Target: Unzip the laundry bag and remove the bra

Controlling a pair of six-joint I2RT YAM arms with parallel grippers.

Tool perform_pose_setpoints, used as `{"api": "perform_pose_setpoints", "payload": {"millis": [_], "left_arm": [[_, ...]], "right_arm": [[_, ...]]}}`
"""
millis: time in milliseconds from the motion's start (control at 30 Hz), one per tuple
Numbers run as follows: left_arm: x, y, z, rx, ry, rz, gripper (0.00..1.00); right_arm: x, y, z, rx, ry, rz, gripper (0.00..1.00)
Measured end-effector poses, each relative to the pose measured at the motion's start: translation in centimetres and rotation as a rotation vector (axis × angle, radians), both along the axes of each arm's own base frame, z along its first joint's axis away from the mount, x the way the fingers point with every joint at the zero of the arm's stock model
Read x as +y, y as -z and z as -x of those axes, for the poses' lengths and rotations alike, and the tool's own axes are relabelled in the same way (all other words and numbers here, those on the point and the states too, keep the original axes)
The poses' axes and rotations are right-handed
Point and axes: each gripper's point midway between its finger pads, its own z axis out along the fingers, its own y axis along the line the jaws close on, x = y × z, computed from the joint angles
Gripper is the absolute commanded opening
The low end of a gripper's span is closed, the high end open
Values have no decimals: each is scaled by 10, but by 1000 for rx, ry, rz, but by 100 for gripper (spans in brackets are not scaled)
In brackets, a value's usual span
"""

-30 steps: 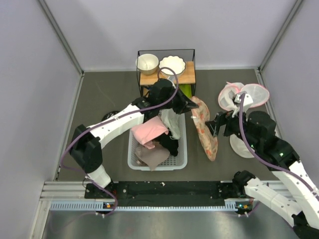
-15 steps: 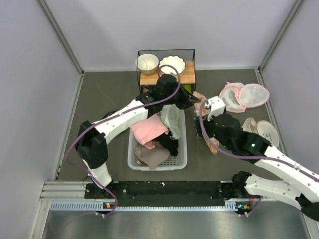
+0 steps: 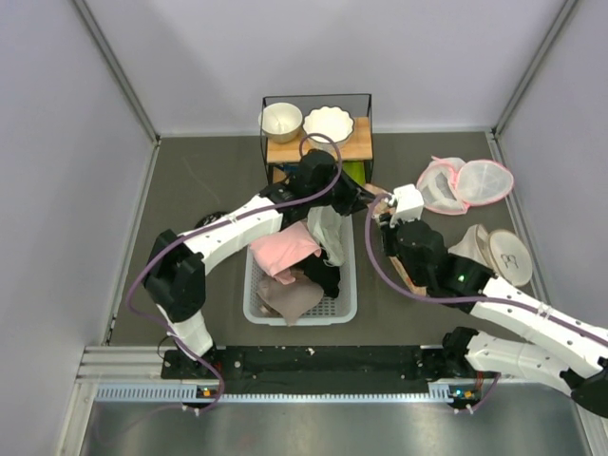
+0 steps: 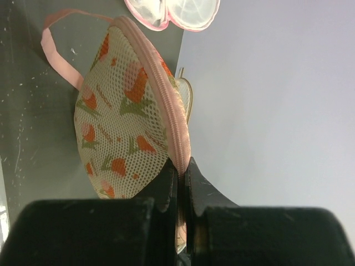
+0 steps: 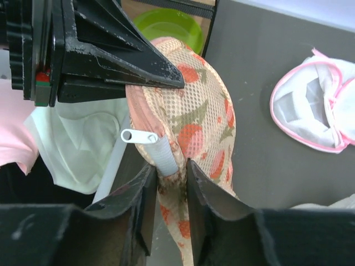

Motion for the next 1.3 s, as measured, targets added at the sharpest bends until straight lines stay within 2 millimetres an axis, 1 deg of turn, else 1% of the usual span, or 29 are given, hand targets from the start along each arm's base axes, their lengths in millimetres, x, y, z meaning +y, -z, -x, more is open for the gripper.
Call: {"api": "perform_pose_setpoints", "payload": {"millis": [33,67,133,167,233,267,333,400,433,467,500,533,633,733,800,867,967,1067,1133,1200,1267,1300], "left_arm": [[0,1,0,2,0,3,0],[1,2,0,2,-2,7,0],[2,3,1,3,-6,14,0],[4,4,2,4,-9,18,0],[6,5,4,6,-11,22,0],[7,5,5,6,-9,24,8],[6,2,7,-4,-3,41,17],[5,0,11,-18,10,62,24],[4,0,13,-20,18,71,30],[4,-1,15,-21,30,79,37],[4,0,17,-22,40,84,50],[3,1,19,-21,50,87,55],[2,-1,24,-28,93,97,56],[1,-10,26,-70,136,156,57],[4,-8,26,-90,147,174,57],[7,-2,25,-111,154,150,55],[16,3,23,-192,166,71,53],[31,-1,24,-285,167,-17,52],[42,-9,26,-355,166,-68,52],[53,-21,31,-429,173,-106,52],[60,-38,36,-505,192,-127,54],[61,-47,40,-539,213,-120,56]], "right_arm": [[0,0,0,-5,-2,4,23],[-1,0,-1,-11,-1,2,17],[-2,0,-1,-18,-3,7,8],[-2,0,-1,-23,-7,7,0],[-4,1,0,-27,-20,-2,0],[-5,0,1,-30,-27,-14,0],[-8,-2,3,-35,-44,-38,0],[-13,-6,6,-39,-58,-56,0],[-15,-8,8,-39,-59,-60,0],[-18,-9,10,-36,-61,-62,0],[-21,-9,11,-29,-62,-59,0],[-22,-9,12,-20,-65,-52,0],[-24,-10,18,22,-86,-31,0],[-23,-12,26,64,-117,-22,0],[-22,-13,30,82,-132,-26,0],[-22,-11,35,104,-146,-24,0],[-23,-6,40,131,-160,-16,0],[-26,-4,43,141,-161,-10,0],[-27,-3,45,146,-160,-7,0],[-28,-2,45,148,-159,-9,0],[-28,-1,46,152,-157,-9,0],[-28,-1,46,153,-156,-10,0]]}}
